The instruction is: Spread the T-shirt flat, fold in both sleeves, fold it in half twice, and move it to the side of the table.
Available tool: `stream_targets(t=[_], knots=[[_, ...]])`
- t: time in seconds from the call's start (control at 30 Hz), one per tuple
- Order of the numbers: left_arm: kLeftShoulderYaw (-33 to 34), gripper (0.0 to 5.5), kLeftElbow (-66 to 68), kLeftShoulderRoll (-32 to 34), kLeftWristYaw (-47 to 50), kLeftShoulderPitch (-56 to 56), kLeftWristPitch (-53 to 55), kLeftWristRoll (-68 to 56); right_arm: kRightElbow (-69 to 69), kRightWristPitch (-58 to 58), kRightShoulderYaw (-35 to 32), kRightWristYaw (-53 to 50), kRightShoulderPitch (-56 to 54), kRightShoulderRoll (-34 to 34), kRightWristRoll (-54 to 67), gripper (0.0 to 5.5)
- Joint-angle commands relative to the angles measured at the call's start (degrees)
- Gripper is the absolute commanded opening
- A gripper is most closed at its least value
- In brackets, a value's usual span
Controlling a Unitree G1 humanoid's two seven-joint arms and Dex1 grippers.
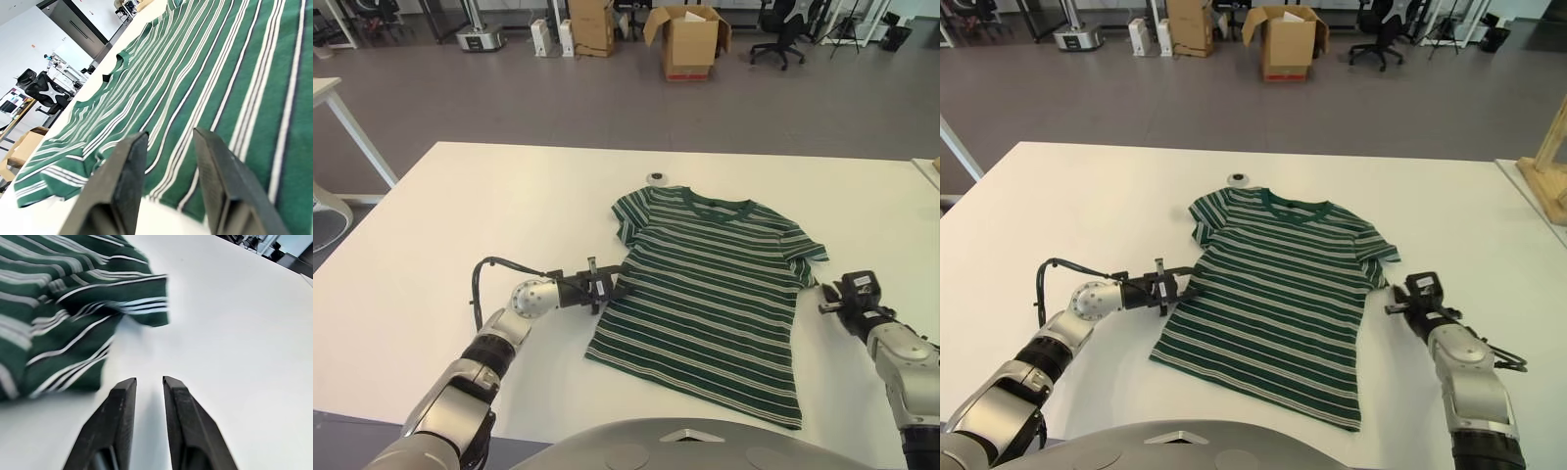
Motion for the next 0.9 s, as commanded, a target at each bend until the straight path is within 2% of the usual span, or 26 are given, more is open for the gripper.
stream_targets(t=[0.03,0.13,0.23,0.33,0.47,0.6,0.7,0.9], knots=[[-2.7,1.67,1.8,0.9,-2.1,4.3,3.4,3.9,-2.1,1.3,1.1,1.0,-4.2,-0.6,-0.2,1.01],[-2.9,1.67,1.9,0.9,-1.7,3.9,3.1,4.4,-2.5,0.3,7.4,2.9,-3.9,0.2,-3.3,1.01],[-2.9,1.67,2.2,1.0,-1.5,3.5,2.7,4.7,1.8,-1.6,13.4,4.4,-3.7,-2.1,-9.2,1.01],[-3.1,1.67,2.0,1.3,-1.4,3.6,2.3,4.9,7.1,0.2,15.8,3.3,-5.0,-3.0,-13.4,1.01],[-3.4,1.67,0.8,1.8,-0.9,5.0,2.1,5.3,5.6,5.1,7.9,2.6,-4.2,2.4,-4.3,1.01],[-3.3,1.67,0.3,2.0,0.3,5.9,2.3,5.7,2.6,20.4,-2.6,3.7,-4.7,9.6,12.0,1.01],[-3.2,1.67,0.1,2.6,0.1,5.5,2.5,5.4,6.6,27.8,-11.1,-3.0,-6.7,11.8,16.8,1.01],[-2.8,1.67,-1.1,3.7,0.1,6.3,3.3,5.1,4.6,29.7,-13.6,-8.3,-1.3,9.4,14.2,1.01]])
